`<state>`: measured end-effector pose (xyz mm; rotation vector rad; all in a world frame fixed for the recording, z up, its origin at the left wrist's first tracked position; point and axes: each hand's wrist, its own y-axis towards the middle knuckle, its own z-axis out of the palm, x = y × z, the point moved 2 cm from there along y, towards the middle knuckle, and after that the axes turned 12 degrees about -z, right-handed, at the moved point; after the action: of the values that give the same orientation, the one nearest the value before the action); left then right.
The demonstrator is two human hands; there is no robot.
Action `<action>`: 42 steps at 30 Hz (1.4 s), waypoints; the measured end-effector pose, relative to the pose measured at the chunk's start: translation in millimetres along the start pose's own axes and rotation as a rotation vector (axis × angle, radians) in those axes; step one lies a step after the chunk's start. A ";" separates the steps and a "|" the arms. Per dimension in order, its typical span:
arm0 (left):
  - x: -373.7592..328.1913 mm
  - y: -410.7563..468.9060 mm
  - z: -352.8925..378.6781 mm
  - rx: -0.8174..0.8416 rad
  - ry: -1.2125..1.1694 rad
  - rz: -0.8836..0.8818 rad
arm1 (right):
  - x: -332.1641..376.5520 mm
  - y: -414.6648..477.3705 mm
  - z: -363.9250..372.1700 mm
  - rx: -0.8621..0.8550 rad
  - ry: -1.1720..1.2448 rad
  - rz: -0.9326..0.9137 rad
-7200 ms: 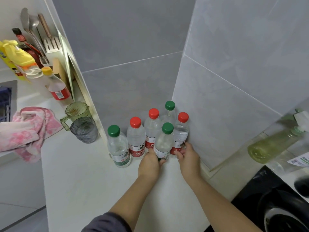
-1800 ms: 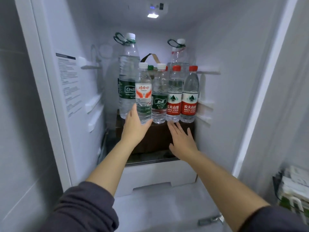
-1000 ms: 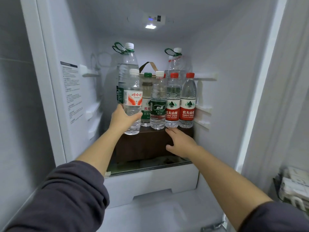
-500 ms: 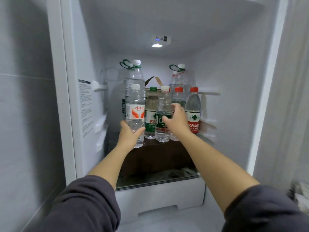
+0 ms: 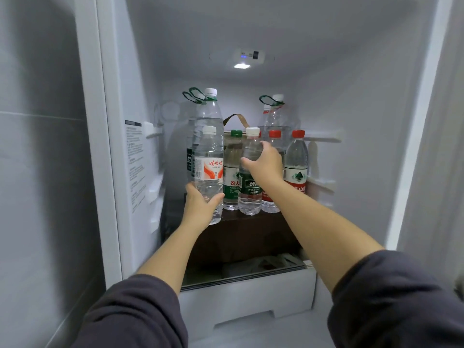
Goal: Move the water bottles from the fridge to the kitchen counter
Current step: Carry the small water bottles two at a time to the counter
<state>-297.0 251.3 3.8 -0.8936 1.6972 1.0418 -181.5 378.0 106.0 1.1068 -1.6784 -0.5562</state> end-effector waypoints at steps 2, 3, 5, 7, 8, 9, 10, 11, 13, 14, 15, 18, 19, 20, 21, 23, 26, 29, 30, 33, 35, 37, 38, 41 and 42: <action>0.0 -0.2 -0.4 0.000 0.007 0.008 | 2.2 -0.5 -3.0 -0.011 0.029 -0.016; 0.1 -0.2 -0.4 0.001 0.008 0.012 | 3.8 0.4 -4.9 -0.016 0.040 -0.030; 0.2 -0.7 -0.4 0.004 0.002 0.017 | 7.6 3.6 -8.2 -0.014 0.056 -0.054; 0.1 -1.4 -0.5 0.006 -0.005 0.021 | 11.4 5.0 -8.3 0.017 0.068 -0.074; 0.1 -1.9 -0.6 0.006 -0.011 0.022 | 13.0 4.1 -6.9 0.035 0.073 -0.087; 0.4 -2.3 -0.9 0.006 -0.020 0.026 | 13.9 2.5 -4.5 0.053 0.076 -0.099; 0.7 -2.5 -1.0 0.008 -0.028 0.030 | 13.9 0.5 -1.6 0.066 0.078 -0.106; 0.8 -2.8 -1.0 0.010 -0.032 0.032 | 13.3 -1.7 1.1 0.075 0.082 -0.105; 0.6 -3.4 -0.9 0.015 -0.030 0.032 | 10.7 -5.4 4.2 0.071 0.112 -0.089; 0.4 -3.6 -0.6 0.016 -0.029 0.030 | 8.0 -6.5 5.0 0.065 0.145 -0.068; 0.2 -3.9 -0.4 0.016 -0.027 0.030 | 4.6 -8.4 5.8 0.064 0.192 -0.036; 0.2 -5.1 -0.7 0.005 -0.024 0.034 | -8.8 -20.3 12.0 0.148 0.343 0.094; 0.1 -4.9 -0.7 0.004 -0.024 0.034 | -14.7 -26.5 15.6 0.184 0.372 0.132; 0.0 -4.8 -0.7 0.003 -0.024 0.035 | -20.7 -33.2 19.1 0.206 0.393 0.167; 0.0 -4.5 -0.7 0.003 -0.022 0.037 | -26.0 -39.5 22.3 0.216 0.413 0.200; 0.0 -3.9 -0.9 -0.002 -0.014 0.041 | -35.4 -49.2 30.4 0.238 0.471 0.260; 0.7 -2.9 -0.5 -0.002 -0.006 0.037 | -45.8 -58.9 41.7 0.296 0.554 0.320; 1.6 -4.4 0.2 -0.008 -0.017 0.035 | -49.2 -64.8 44.8 0.300 0.559 0.310; 0.8 -5.5 0.3 -0.013 -0.021 0.038 | -49.1 -66.2 44.4 0.291 0.562 0.301; -3.2 -13.1 1.1 -0.024 -0.054 0.039 | -42.4 -70.4 34.7 0.268 0.545 0.270; -7.7 -21.8 1.7 -0.038 -0.082 0.035 | -36.6 -74.5 20.5 0.260 0.526 0.239; -11.9 -35.4 1.5 -0.045 -0.112 0.051 | -32.6 -82.5 -0.4 0.255 0.512 0.206; -14.6 -44.0 1.4 -0.044 -0.128 0.069 | -31.1 -88.0 -12.9 0.245 0.518 0.197; -26.1 -78.2 1.3 -0.025 -0.175 0.120 | -27.1 -109.5 -54.0 0.200 0.491 0.170; -30.7 -91.3 2.2 -0.007 -0.190 0.140 | -25.7 -117.2 -68.4 0.182 0.482 0.161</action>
<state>-205.3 222.3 9.6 -0.6648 1.6140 1.1874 -69.8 354.5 28.2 1.1154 -1.3920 -0.0240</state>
